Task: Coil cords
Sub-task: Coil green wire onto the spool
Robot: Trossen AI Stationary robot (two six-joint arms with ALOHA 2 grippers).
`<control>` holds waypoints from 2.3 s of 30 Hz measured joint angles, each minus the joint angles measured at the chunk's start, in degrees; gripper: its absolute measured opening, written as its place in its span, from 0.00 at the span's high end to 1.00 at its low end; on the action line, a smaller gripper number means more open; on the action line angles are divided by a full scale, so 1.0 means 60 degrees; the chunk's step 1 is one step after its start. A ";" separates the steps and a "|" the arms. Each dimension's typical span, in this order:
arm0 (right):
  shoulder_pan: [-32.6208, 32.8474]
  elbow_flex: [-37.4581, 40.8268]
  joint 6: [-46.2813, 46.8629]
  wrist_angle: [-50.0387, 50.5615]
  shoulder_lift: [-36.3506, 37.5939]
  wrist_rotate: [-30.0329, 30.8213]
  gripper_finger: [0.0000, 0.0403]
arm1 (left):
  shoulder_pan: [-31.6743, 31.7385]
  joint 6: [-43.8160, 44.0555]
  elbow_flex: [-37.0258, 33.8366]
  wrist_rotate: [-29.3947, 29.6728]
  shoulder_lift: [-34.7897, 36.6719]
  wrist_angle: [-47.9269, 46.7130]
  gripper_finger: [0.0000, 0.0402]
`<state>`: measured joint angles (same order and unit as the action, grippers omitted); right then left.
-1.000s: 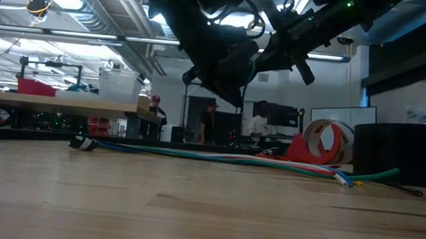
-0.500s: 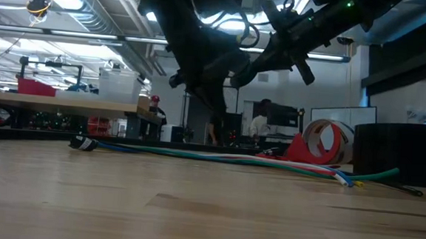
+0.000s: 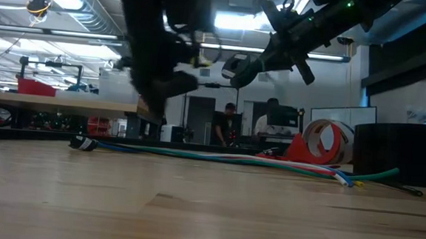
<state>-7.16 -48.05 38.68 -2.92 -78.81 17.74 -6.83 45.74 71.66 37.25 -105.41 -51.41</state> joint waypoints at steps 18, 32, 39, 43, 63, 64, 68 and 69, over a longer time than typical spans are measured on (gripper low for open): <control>0.0000 0.0000 0.0004 0.0055 0.0049 -0.0149 0.99 | 0.0509 -0.0334 0.0000 -0.1709 0.0004 -0.2220 0.99; 0.0000 0.0000 0.0127 0.3054 0.2414 -0.0158 0.99 | -0.0430 0.0118 0.0101 0.0045 0.2279 -0.4479 0.99; 0.0000 0.0000 0.0784 0.5157 0.3750 -0.1175 0.99 | -0.2285 0.2564 -0.1713 0.1233 0.5899 -0.4260 0.99; 0.0000 0.0000 0.1029 0.6159 0.4213 -0.1381 0.99 | -0.3365 0.3551 -0.3524 0.1654 0.7783 -0.2763 0.99; 0.0004 0.3910 0.3343 0.1613 0.6282 -0.4082 0.99 | -0.3067 -0.1481 -0.9471 0.1751 0.8000 1.3865 0.99; 0.0004 0.4169 0.3359 0.0758 0.6237 -0.4080 0.99 | -0.2848 -0.1562 -0.9471 0.1387 0.7706 1.4390 0.99; 0.0004 0.4850 0.3575 -0.1188 0.5697 -0.3827 0.99 | -0.2058 -0.1674 -0.9462 -0.0318 0.6209 1.6728 0.99; 0.0004 0.4901 0.3590 -0.1447 0.5516 -0.3750 0.99 | -0.1910 -0.1724 -0.9374 -0.0480 0.5802 1.7199 0.99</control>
<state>-7.14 -18.64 60.22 -11.60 -45.71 -4.76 -18.29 35.40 15.41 34.37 -70.60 51.78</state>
